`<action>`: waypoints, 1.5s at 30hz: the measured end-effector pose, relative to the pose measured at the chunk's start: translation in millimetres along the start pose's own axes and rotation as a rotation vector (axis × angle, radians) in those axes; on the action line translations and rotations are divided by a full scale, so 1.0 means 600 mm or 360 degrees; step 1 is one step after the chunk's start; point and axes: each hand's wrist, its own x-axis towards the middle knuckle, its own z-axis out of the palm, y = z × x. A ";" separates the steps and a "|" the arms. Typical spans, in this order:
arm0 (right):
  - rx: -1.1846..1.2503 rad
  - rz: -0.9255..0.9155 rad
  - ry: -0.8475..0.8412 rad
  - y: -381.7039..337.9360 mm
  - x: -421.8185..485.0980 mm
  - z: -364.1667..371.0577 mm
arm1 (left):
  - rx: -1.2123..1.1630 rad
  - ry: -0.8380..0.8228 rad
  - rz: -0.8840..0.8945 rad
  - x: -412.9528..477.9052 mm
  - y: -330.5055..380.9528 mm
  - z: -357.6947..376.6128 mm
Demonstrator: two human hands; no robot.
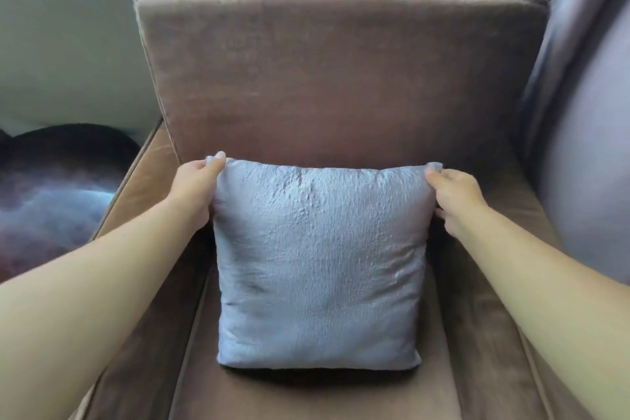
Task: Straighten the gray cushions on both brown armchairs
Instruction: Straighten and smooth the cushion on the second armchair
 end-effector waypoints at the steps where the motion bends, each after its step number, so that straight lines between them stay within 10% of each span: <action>1: -0.0003 -0.0006 0.0007 0.003 -0.001 0.002 | -0.0035 0.0052 -0.0011 0.002 -0.005 -0.001; 25: 0.0076 -0.0004 0.0314 0.034 0.046 0.014 | 0.0100 0.0368 0.0134 0.044 -0.045 -0.018; 37: -0.0202 -0.0181 -0.0338 0.130 -0.060 -0.004 | 0.0126 -0.0135 0.0398 -0.063 -0.139 0.008; 45: -0.0388 -0.0181 -0.0057 0.134 -0.050 0.030 | 0.0271 0.0177 0.0241 -0.045 -0.153 0.027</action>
